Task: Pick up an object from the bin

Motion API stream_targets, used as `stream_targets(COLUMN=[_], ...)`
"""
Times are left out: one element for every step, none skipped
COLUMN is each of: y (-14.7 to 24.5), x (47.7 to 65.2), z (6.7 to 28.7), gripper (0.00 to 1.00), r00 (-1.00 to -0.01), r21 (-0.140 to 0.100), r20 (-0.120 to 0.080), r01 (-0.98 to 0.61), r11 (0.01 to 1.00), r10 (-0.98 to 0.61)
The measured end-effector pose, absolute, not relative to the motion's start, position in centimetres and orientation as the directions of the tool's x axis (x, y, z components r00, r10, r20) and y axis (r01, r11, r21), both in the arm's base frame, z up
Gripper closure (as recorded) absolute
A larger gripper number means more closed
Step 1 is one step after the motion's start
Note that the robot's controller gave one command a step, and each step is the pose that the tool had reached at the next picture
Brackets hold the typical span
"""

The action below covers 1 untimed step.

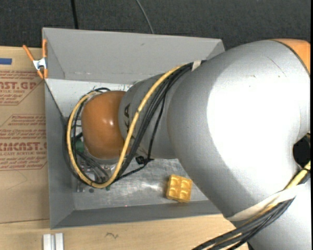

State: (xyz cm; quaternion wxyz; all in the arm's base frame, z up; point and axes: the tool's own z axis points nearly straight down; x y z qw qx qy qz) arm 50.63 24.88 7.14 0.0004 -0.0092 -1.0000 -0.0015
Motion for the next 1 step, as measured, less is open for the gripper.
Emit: stream_targets(y=[24.86], x=[50.53], z=[17.12], gripper=[1.0], r00=[-1.0], r21=[-0.001], r20=[0.004], r01=[0.018], r11=[1.0], r10=[0.018])
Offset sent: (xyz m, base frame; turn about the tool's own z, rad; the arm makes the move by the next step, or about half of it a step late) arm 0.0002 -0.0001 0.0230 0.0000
